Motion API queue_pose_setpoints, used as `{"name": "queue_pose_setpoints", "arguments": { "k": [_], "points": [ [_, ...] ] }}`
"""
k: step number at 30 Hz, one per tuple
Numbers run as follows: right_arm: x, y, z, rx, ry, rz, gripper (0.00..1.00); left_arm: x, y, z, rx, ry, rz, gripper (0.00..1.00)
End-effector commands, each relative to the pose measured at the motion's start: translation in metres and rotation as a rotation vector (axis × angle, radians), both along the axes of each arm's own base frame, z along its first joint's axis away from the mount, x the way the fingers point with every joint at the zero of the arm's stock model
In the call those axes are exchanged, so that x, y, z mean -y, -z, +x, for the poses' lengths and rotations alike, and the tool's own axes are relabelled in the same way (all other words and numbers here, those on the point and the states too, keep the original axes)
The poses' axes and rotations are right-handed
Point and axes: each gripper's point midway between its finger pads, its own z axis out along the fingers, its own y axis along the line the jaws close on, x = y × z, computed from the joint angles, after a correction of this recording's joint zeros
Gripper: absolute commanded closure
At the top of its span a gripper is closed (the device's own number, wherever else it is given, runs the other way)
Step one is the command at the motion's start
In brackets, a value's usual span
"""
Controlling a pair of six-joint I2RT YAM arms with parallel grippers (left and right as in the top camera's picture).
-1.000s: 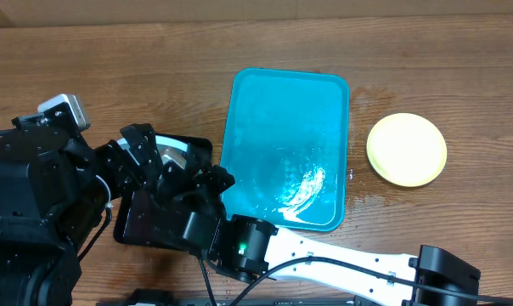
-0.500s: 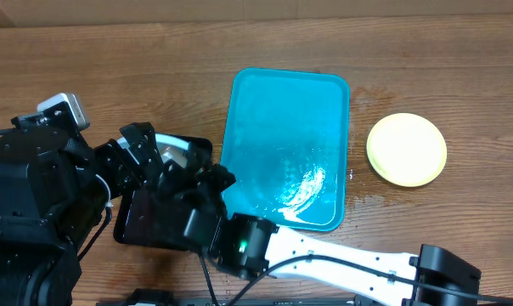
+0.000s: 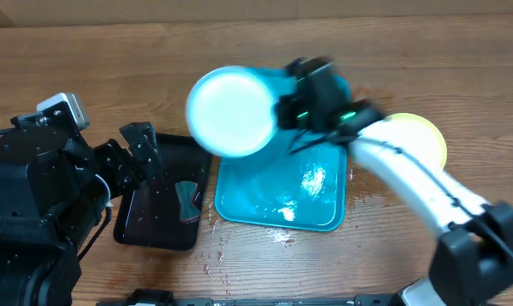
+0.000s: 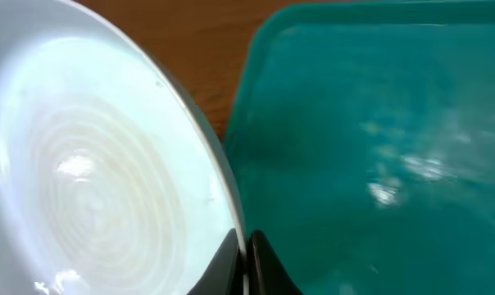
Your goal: Clean dirty plates on tray and stack at the side
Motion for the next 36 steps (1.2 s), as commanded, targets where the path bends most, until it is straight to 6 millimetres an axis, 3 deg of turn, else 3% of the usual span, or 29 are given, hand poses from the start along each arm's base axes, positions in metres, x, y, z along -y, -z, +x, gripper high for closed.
{"name": "queue_pose_setpoints", "arguments": {
  "k": [1, 4, 7, 8, 11, 14, 18, 19, 20, 21, 23, 27, 30, 33, 34, 36],
  "points": [
    [0.076, -0.061, 0.003, -0.068, 0.135, 0.238, 0.96, 0.000, -0.006, -0.003, 0.016, 0.015, 0.008, 0.00],
    [0.166, -0.039, 0.004, -0.175, 0.381, 0.183, 0.96, 0.000, -0.003, -0.005, 0.001, 0.015, 0.009, 0.00],
    [0.265, -0.001, -0.023, -0.330, 0.687, 0.029, 0.96, 0.000, -0.001, -0.006, -0.011, 0.021, 0.017, 0.00],
    [0.287, 0.008, -0.034, -0.372, 0.757, -0.015, 0.96, 0.000, 0.000, -0.005, -0.016, 0.027, 0.025, 0.00],
    [0.337, 0.034, -0.070, -0.486, 0.916, -0.118, 0.96, 0.000, 0.004, -0.005, -0.032, 0.035, 0.042, 0.00],
    [0.360, 0.060, -0.093, -0.549, 0.995, -0.143, 0.96, 0.000, 0.009, -0.003, -0.056, 0.046, 0.058, 0.00],
    [0.361, 0.090, -0.106, -0.583, 1.011, -0.139, 0.95, 0.000, 0.021, -0.001, -0.116, 0.067, 0.084, 0.00],
    [0.358, 0.095, -0.109, -0.591, 1.006, -0.141, 0.84, 0.000, 0.025, -0.001, -0.139, 0.082, 0.101, 0.00],
    [0.356, 0.098, -0.110, -0.594, 1.001, -0.144, 0.67, 0.000, 0.030, -0.001, -0.163, 0.093, 0.114, 0.00],
    [0.355, 0.099, -0.109, -0.593, 0.995, -0.144, 0.58, 0.000, 0.036, -0.001, -0.193, 0.102, 0.124, 0.00],
    [0.346, 0.093, -0.102, -0.566, 0.925, -0.128, 0.56, 0.000, 0.048, -0.001, -0.262, 0.110, 0.131, 0.00],
    [0.308, 0.059, -0.080, -0.452, 0.724, -0.052, 0.55, 0.000, 0.078, 0.007, -0.395, 0.114, 0.140, 0.01],
    [0.269, 0.027, -0.070, -0.334, 0.550, -0.030, 0.59, 0.002, 0.106, 0.017, -0.498, 0.122, 0.144, 0.11],
    [0.225, 0.004, -0.073, -0.250, 0.398, -0.036, 0.61, 0.002, 0.134, 0.026, -0.591, 0.126, 0.149, 0.15],
    [0.198, -0.003, -0.078, -0.228, 0.315, -0.048, 0.61, 0.003, 0.154, 0.034, -0.636, 0.128, 0.152, 0.17],
    [0.176, -0.003, -0.084, -0.225, 0.249, -0.066, 0.60, 0.004, 0.176, 0.041, -0.678, 0.130, 0.152, 0.20]
  ]
}}
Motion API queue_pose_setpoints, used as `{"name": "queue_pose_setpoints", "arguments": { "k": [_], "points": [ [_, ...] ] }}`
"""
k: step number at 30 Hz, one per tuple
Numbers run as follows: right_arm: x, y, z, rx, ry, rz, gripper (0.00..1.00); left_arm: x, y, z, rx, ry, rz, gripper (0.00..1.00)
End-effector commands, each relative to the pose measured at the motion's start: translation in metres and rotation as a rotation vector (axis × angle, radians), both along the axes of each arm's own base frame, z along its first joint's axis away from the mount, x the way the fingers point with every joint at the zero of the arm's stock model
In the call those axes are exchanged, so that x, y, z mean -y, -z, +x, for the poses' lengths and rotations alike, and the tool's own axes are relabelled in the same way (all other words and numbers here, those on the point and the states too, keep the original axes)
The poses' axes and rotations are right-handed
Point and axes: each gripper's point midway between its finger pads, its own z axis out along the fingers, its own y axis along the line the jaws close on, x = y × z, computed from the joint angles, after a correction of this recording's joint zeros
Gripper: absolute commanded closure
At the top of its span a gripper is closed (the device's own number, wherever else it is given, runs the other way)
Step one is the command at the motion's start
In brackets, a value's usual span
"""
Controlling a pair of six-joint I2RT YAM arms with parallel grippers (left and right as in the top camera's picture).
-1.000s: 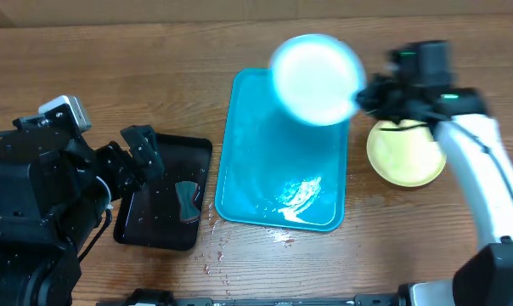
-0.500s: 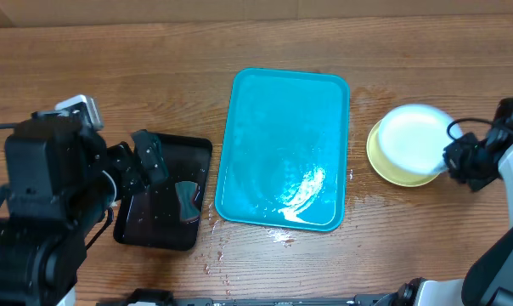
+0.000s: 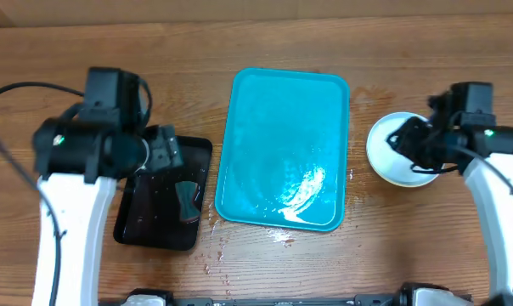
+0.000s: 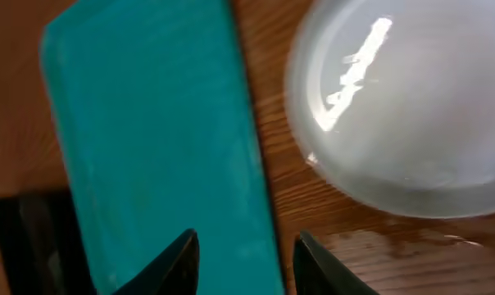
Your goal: Clean dirty plates on tray and stack at the side
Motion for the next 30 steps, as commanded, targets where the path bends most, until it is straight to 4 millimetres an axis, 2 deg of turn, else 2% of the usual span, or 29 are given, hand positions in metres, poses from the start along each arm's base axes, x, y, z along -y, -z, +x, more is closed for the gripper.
{"name": "queue_pose_setpoints", "arguments": {
  "k": [1, 4, 6, 9, 13, 15, 20, 24, 30],
  "points": [
    [-0.049, -0.015, -0.007, 0.049, -0.183, 0.009, 0.60, 0.001, 0.043, 0.010, -0.102, 0.012, 0.010, 0.25],
    [-0.074, -0.011, -0.016, 0.036, -0.264, 0.007, 0.62, 0.002, 0.078, 0.024, -0.149, 0.011, 0.014, 0.58],
    [-0.083, -0.008, -0.020, 0.029, -0.296, -0.003, 0.65, 0.001, 0.103, 0.034, -0.172, 0.009, 0.026, 0.96],
    [-0.085, -0.003, -0.023, 0.020, -0.309, -0.043, 0.70, 0.001, 0.142, 0.047, -0.219, 0.003, 0.042, 0.96],
    [-0.087, 0.001, -0.027, 0.006, -0.315, -0.043, 0.71, 0.003, 0.188, 0.064, -0.260, 0.005, 0.045, 0.96],
    [-0.087, 0.003, -0.027, 0.003, -0.315, -0.043, 0.70, 0.005, 0.208, 0.069, -0.285, 0.007, 0.039, 0.96],
    [-0.087, 0.008, -0.029, -0.006, -0.315, -0.043, 0.70, 0.006, 0.243, 0.091, -0.266, 0.004, 0.035, 0.96],
    [-0.087, 0.010, -0.028, -0.009, -0.315, -0.044, 0.71, 0.009, 0.252, 0.115, -0.186, 0.004, 0.027, 0.96],
    [-0.088, 0.013, -0.022, -0.003, -0.315, -0.043, 0.71, 0.011, 0.243, 0.160, -0.002, -0.014, 0.017, 0.96]
  ]
}}
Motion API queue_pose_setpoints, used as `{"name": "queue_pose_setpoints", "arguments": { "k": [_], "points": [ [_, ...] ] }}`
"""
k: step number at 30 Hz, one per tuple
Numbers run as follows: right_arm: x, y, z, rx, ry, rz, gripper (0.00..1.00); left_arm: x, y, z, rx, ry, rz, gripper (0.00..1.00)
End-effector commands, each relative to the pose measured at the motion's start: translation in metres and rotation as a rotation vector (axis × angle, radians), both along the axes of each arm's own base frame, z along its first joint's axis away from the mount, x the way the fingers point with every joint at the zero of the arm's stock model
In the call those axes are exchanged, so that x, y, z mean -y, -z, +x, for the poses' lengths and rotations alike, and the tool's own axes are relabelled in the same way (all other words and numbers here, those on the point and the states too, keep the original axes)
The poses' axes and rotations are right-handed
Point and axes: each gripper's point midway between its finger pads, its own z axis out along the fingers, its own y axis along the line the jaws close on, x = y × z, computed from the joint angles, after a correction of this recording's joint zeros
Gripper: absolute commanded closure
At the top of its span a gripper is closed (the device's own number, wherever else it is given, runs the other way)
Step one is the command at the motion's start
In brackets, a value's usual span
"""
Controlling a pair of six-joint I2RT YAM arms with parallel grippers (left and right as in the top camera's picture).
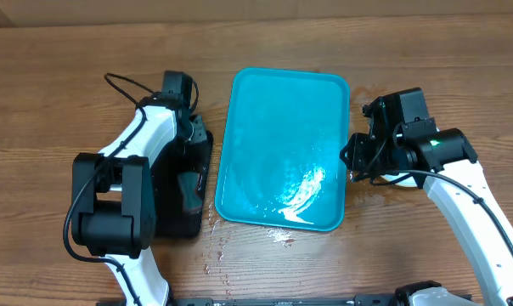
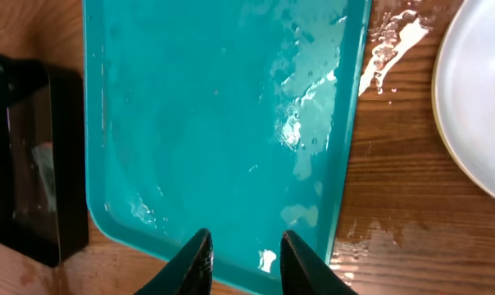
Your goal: Clean dirty plates on tray and stack at the side
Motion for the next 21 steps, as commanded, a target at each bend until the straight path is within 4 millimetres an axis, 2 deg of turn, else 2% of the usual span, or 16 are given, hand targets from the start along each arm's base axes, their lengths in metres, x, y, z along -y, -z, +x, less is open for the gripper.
{"name": "queue_pose_setpoints", "arguments": {
  "k": [1, 4, 7, 11, 13, 16, 18, 21],
  "points": [
    [-0.001, 0.007, 0.002, -0.013, -0.003, -0.008, 0.71, -0.004, -0.002, 0.018, 0.071, -0.032, 0.003, 0.96],
    [-0.001, 0.011, 0.002, -0.030, 0.000, -0.010, 0.71, -0.003, -0.010, 0.036, 0.153, -0.046, -0.002, 0.96],
    [-0.001, 0.013, 0.000, -0.043, 0.001, -0.013, 0.71, -0.011, -0.020, 0.053, 0.230, -0.077, 0.037, 0.96],
    [0.000, 0.014, -0.002, -0.054, 0.000, -0.016, 0.70, -0.013, -0.046, 0.074, 0.291, -0.085, 0.029, 0.96],
    [0.000, 0.014, -0.002, -0.054, 0.000, -0.017, 0.66, -0.011, -0.065, 0.082, 0.306, -0.081, 0.013, 0.96],
    [0.002, 0.014, 0.004, -0.029, 0.010, -0.027, 0.63, -0.001, -0.113, 0.088, 0.306, -0.039, -0.035, 0.96],
    [0.001, 0.015, 0.008, -0.014, -0.005, -0.035, 0.57, 0.010, -0.137, 0.082, 0.276, -0.004, -0.090, 0.96],
    [0.016, 0.031, 0.009, -0.050, 0.038, -0.135, 0.52, 0.032, -0.169, 0.062, 0.212, 0.103, -0.187, 0.95]
  ]
}}
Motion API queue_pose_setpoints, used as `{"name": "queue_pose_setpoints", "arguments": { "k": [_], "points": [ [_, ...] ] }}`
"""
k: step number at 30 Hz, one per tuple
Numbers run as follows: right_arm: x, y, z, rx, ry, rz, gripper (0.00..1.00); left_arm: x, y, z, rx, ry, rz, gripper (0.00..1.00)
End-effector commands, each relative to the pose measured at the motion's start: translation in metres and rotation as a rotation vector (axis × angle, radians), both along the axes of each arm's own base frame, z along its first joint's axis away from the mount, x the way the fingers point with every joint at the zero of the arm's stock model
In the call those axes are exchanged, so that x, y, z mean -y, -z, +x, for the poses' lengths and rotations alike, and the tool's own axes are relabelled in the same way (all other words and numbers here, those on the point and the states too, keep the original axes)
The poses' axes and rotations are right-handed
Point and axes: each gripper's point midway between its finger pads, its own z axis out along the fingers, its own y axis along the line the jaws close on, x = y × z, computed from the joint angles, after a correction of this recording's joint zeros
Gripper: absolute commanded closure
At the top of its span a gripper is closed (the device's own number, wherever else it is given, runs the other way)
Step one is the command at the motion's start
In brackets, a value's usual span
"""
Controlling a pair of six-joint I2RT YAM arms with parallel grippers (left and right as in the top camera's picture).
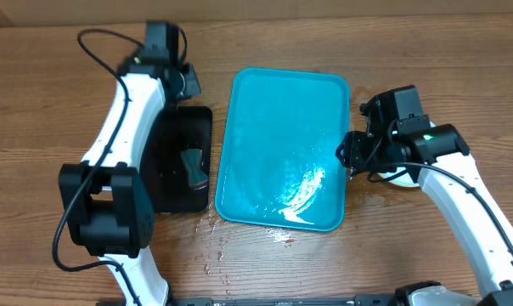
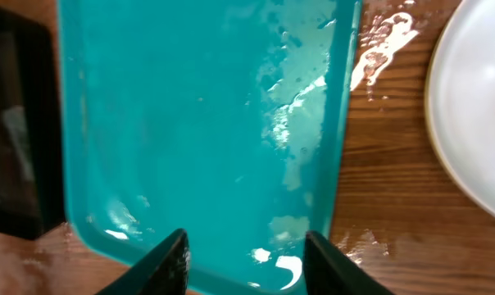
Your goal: Clean dirty plates on tray and stack at the side
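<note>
The teal tray lies in the middle of the table, wet and bare of plates; the right wrist view shows it too. A white plate rests on the wood just right of it, mostly hidden under my right arm in the overhead view. My right gripper is wide open and holds nothing; it hangs over the tray's front right part. My left gripper is at the back edge of the black tray, its jaws too small to read.
A black tray with a dark sponge stands left of the teal tray. Water is spilled on the wood in front of the teal tray and by its right edge.
My left arm has stretched further back, its gripper now at the black tray's far edge. My right gripper's fingers stand wider apart, still over the teal tray.
My right gripper first held a white plate up over the teal tray's back left. Then the plate lay right of the tray, where a yellow plate had been seen, with the gripper open beside it. After that the gripper hung open over the tray, as it does now.
</note>
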Motion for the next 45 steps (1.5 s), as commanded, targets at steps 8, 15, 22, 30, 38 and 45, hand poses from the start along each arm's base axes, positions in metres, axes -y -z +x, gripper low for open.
{"name": "queue_pose_setpoints", "arguments": {
  "k": [8, 15, 22, 30, 38, 45],
  "points": [
    [0.029, 0.080, 0.006, -0.191, 0.069, -0.229, 0.49, 0.038, -0.127, -0.082, -0.030, 0.296, -0.137, 0.96],
    [0.028, 0.131, 0.003, -0.318, 0.048, -0.241, 0.59, 0.029, -0.218, -0.154, 0.167, 0.309, -0.113, 0.65],
    [0.011, 0.132, 0.000, -0.301, -0.100, -0.186, 0.91, 0.026, -0.255, -0.188, 0.284, 0.314, -0.105, 0.47],
    [0.048, 0.134, 0.011, -0.245, -0.093, -0.418, 0.96, 0.026, -0.247, -0.196, 0.239, 0.312, -0.108, 0.41],
    [0.050, 0.133, 0.029, -0.143, -0.239, -0.487, 0.96, 0.026, -0.244, -0.198, 0.222, 0.312, -0.109, 0.39],
    [0.039, 0.133, 0.034, -0.109, -0.302, -0.444, 0.96, 0.025, -0.243, -0.199, 0.219, 0.312, -0.109, 0.38]
  ]
}}
